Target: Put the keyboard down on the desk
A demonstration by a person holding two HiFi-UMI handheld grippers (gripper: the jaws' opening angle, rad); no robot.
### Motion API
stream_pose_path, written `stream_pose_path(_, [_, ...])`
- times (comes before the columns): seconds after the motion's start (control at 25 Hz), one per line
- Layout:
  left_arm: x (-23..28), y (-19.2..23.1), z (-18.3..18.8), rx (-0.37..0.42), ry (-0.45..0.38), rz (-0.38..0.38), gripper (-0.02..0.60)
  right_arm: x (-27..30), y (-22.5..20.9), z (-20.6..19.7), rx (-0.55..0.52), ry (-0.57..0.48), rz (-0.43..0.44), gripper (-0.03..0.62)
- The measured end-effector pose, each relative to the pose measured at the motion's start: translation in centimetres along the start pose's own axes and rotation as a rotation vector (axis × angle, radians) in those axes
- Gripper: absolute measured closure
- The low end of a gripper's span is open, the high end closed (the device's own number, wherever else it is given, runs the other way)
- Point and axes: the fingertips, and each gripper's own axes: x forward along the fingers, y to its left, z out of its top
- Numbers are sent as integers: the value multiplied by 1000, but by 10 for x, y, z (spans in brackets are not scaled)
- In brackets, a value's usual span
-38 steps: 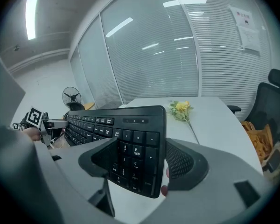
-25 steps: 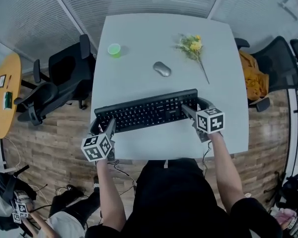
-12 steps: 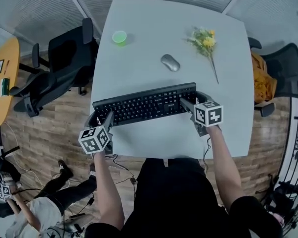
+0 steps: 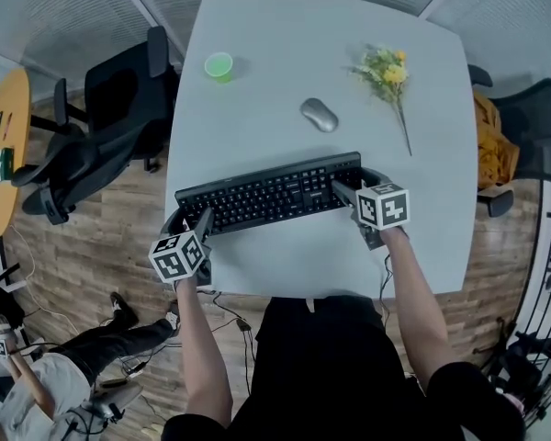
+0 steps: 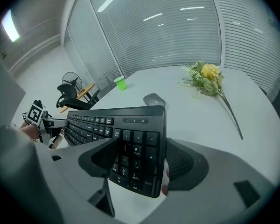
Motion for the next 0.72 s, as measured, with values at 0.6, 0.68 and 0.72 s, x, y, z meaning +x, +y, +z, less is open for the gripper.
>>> stream_pose_path(0.6, [25,14,-7,-18,60,18,256,30,-5,-4,16,52,1,263])
stream_pose_path(0.68, [28,15,-7,-18,62,20,256,33,-7,-3,19,56,3,263])
stream_pose_path(0.72, [29,15,-6,-16,62,22,256,34,-8,-3,22,58,3,263])
